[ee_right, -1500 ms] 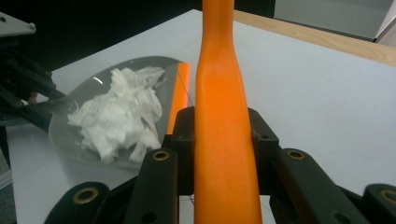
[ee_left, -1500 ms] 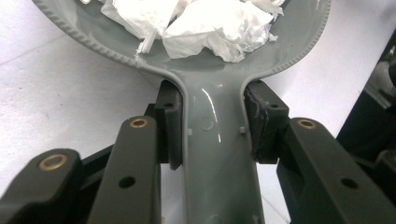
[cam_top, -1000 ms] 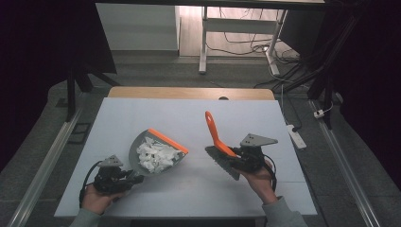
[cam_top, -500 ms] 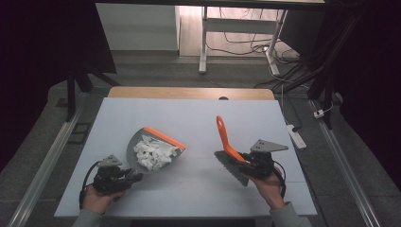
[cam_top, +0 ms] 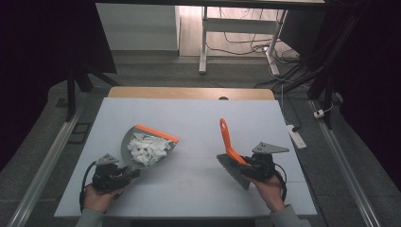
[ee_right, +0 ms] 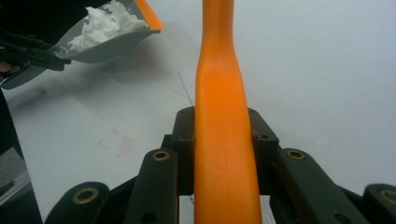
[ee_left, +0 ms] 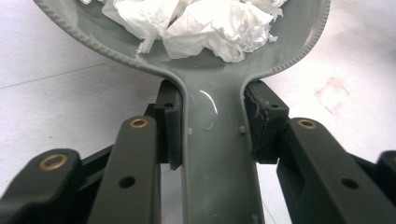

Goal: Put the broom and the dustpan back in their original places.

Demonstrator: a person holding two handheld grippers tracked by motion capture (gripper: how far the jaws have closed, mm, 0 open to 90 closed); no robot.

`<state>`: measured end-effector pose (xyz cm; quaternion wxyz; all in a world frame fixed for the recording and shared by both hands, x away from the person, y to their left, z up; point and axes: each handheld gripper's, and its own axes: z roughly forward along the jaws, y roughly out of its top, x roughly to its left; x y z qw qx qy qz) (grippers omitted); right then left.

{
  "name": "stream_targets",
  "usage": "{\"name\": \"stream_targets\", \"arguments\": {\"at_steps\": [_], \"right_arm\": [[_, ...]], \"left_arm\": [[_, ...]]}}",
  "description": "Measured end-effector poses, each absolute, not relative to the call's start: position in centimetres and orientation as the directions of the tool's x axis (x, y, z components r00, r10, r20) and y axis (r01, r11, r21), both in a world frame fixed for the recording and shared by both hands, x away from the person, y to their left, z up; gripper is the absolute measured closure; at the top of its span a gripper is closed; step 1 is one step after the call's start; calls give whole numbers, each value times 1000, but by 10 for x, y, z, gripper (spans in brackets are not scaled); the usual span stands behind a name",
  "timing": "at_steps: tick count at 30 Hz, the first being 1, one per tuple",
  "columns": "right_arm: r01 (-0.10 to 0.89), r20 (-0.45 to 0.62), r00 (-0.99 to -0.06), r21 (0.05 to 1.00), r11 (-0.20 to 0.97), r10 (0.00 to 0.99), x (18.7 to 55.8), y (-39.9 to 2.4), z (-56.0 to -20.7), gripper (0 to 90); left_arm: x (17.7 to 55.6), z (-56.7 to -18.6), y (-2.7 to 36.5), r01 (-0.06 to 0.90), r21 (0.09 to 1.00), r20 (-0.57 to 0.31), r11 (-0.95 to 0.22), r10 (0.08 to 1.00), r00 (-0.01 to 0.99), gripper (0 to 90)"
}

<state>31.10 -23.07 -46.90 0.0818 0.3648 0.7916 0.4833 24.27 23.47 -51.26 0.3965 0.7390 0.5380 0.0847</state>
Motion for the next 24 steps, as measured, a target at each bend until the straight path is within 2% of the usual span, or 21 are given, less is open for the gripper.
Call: {"name": "stream_targets", "arguments": {"at_steps": [24], "right_arm": [[608,324,-641,768,202,696,318,-220,-484,703]], "left_arm": [[257,-527,235,755,650,-324,86,930,173,611]]}}
